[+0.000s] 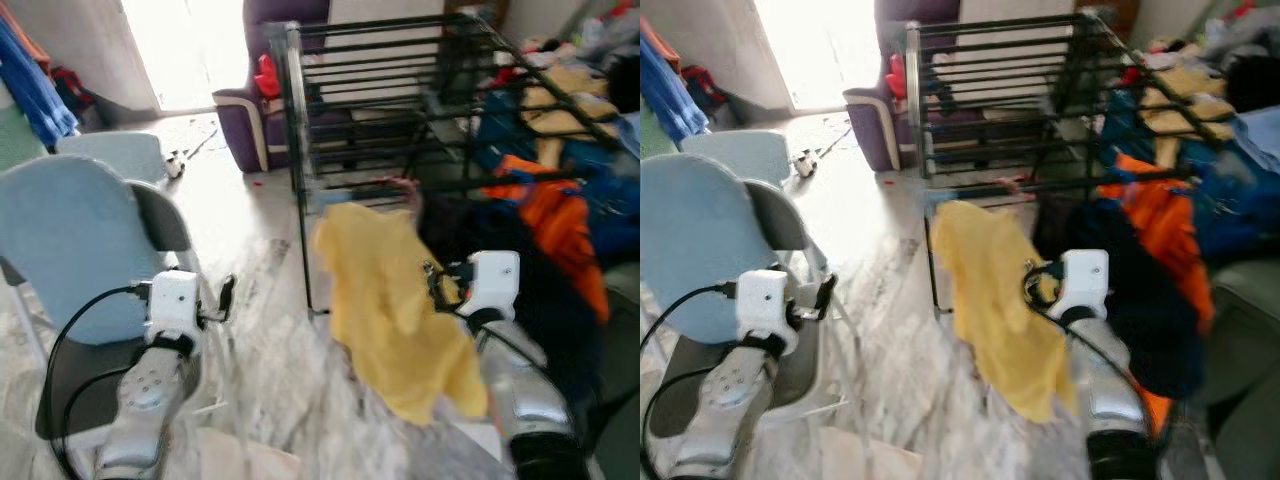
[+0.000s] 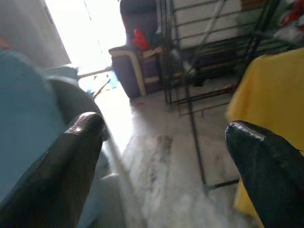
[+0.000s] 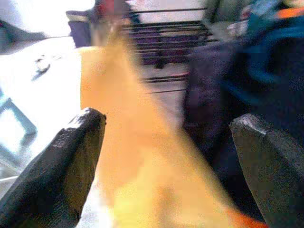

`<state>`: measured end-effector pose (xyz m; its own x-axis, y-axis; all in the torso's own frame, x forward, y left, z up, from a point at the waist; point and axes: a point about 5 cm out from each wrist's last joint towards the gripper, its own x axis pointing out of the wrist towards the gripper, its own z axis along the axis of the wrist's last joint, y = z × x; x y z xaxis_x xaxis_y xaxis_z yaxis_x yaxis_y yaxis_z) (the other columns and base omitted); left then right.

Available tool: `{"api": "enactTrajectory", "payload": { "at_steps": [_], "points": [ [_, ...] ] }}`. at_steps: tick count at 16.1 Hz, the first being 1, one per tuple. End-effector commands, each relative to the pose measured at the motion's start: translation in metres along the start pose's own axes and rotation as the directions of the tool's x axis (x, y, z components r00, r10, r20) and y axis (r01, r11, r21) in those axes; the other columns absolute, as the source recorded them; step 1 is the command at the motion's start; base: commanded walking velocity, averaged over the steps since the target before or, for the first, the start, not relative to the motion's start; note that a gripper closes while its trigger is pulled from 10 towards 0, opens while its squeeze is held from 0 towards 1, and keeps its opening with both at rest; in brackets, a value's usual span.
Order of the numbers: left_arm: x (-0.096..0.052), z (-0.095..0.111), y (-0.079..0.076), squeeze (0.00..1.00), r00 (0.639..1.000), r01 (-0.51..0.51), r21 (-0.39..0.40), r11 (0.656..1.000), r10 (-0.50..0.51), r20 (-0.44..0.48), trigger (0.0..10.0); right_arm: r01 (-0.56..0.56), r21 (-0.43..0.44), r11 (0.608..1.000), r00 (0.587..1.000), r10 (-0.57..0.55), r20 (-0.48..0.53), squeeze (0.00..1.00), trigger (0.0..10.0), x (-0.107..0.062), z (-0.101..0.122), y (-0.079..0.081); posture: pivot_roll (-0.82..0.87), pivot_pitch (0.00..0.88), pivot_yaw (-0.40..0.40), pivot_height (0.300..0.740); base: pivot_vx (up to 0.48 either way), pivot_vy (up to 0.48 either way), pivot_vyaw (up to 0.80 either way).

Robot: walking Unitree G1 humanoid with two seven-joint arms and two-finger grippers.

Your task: Hang hanger

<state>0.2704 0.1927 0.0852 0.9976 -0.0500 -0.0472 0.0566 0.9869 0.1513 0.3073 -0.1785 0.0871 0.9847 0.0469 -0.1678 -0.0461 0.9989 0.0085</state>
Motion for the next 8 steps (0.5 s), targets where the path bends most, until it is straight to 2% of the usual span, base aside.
{"api": "enactTrajectory", "payload": {
  "at_steps": [1,4,8],
  "points": [
    [0.0010,-0.0009,-0.0005,0.00,1.000,0.006,0.007,1.000,-0.006,-0.006,10.0,0.003,-0.002,1.000,1.000,-0.003,0.014,0.00,10.0,0.0010,0.0048,-0.0006,-0.10,0.000,0.056,0.740,0.000,0.000,0.00],
    [0.0020,0.0017,-0.0014,0.00,1.000,0.008,0.010,1.000,-0.008,0.006,10.0,0.007,-0.007,1.000,1.000,-0.007,0.018,0.00,10.0,0.0016,0.0053,-0.0010,-0.09,0.000,0.054,0.740,0.000,0.000,0.00],
    [0.0028,0.0033,0.0026,0.00,1.000,-0.009,0.053,0.999,0.008,0.011,10.0,0.015,-0.021,1.000,1.000,-0.015,0.011,0.00,10.0,0.0032,0.0029,-0.0025,-0.08,0.000,0.046,0.740,0.000,0.000,0.00]
  ]
}}
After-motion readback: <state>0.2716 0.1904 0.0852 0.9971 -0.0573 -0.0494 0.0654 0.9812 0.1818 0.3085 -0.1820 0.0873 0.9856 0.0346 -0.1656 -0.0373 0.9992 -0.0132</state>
